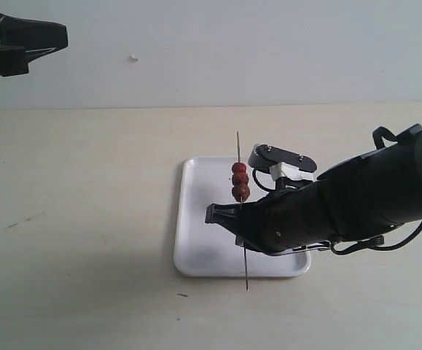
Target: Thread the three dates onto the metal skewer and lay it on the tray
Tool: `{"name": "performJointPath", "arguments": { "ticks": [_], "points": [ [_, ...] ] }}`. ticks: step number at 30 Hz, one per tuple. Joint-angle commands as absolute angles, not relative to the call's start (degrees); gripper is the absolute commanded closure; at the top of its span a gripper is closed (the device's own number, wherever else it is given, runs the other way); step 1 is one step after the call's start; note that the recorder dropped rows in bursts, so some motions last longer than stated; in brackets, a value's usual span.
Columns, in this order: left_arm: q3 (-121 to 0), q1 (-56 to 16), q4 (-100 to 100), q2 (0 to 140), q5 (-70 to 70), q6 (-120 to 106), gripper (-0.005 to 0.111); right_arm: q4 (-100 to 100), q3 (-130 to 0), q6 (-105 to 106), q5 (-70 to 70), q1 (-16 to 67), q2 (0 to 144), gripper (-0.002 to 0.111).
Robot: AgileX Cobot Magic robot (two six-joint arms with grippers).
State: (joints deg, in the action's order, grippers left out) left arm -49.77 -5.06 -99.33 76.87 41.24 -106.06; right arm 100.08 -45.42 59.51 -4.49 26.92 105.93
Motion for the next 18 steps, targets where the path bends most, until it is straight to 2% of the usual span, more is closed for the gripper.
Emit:
{"name": "performJointPath", "arguments": {
  "ticks": [1,3,6,14,18],
  "points": [
    [-49.55,-4.96,-99.95,76.49,42.07,-106.43,0.107,99.95,-45.68,59.87,-4.82,27.02,106.75,0.108],
    [-49.55,-4.96,-99.95,76.49,42.07,-106.43,0.107,99.95,-45.68,59.87,-4.82,27.02,106.77,0.108],
    [-49.55,-4.96,-99.95,76.49,42.63,-106.43,0.107,99.95,-45.68,59.87,-4.82,27.02,106.77,0.1],
    [-49.55,-4.96,-99.95,76.49,43.33,-106.43,0.107,99.95,-45.68,59.87,-4.19,27.02,106.77,0.066],
    [-49.55,-4.96,-99.95,76.49,43.33,-106.27,0.107,99.95,-45.68,59.87,-2.38,27.02,106.2,0.063]
  ]
}}
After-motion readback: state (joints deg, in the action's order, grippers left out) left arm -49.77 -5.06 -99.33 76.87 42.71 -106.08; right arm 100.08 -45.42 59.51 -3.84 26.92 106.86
